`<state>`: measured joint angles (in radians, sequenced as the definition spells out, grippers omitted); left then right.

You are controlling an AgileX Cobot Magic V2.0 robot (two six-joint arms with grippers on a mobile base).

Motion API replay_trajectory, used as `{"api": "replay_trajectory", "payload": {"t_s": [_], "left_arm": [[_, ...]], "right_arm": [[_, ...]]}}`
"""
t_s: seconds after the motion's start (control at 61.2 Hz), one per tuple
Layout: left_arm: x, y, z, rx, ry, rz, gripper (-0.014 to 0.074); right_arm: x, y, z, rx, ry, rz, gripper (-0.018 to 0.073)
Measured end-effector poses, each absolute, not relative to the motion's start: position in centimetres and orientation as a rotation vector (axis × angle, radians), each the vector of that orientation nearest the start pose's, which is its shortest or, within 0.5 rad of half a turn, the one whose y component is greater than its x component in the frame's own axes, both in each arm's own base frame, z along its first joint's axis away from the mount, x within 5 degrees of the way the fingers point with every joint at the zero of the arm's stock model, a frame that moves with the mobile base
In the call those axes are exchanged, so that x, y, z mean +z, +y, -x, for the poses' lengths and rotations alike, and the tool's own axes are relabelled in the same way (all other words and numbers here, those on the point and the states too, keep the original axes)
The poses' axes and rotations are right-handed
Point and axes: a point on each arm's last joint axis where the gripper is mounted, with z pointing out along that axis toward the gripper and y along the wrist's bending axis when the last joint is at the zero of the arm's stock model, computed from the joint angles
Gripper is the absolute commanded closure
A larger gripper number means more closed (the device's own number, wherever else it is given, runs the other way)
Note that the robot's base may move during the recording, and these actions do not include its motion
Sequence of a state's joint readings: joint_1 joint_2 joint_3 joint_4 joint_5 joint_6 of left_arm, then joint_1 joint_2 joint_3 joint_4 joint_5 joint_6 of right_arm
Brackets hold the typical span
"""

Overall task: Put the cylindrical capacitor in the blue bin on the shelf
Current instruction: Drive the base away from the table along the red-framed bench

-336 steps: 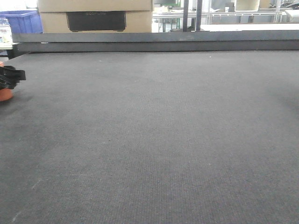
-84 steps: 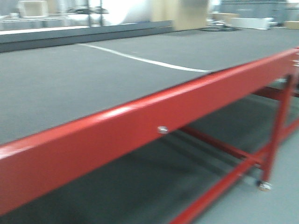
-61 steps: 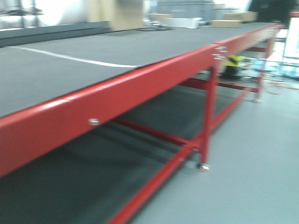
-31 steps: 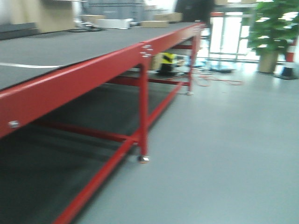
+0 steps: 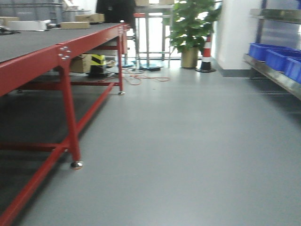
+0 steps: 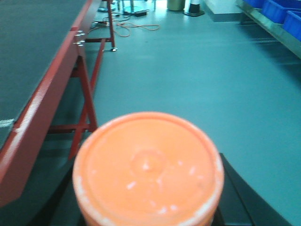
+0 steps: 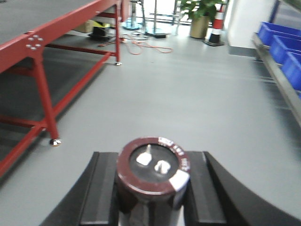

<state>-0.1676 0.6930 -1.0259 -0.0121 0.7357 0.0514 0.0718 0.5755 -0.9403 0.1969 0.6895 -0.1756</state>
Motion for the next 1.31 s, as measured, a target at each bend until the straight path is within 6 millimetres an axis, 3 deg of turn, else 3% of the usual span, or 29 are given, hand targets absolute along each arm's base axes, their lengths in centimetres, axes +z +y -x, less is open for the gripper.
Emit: {"api": "replay_trajectory", "payload": {"t_s": [1.308], "left_arm": [[42.77,-1.97,-11.07,-0.095,1.872,-0.204,0.0708]], "right_arm": [[41.8,1.76,-8.58,0.147,1.789,0.175,0.0721]]}}
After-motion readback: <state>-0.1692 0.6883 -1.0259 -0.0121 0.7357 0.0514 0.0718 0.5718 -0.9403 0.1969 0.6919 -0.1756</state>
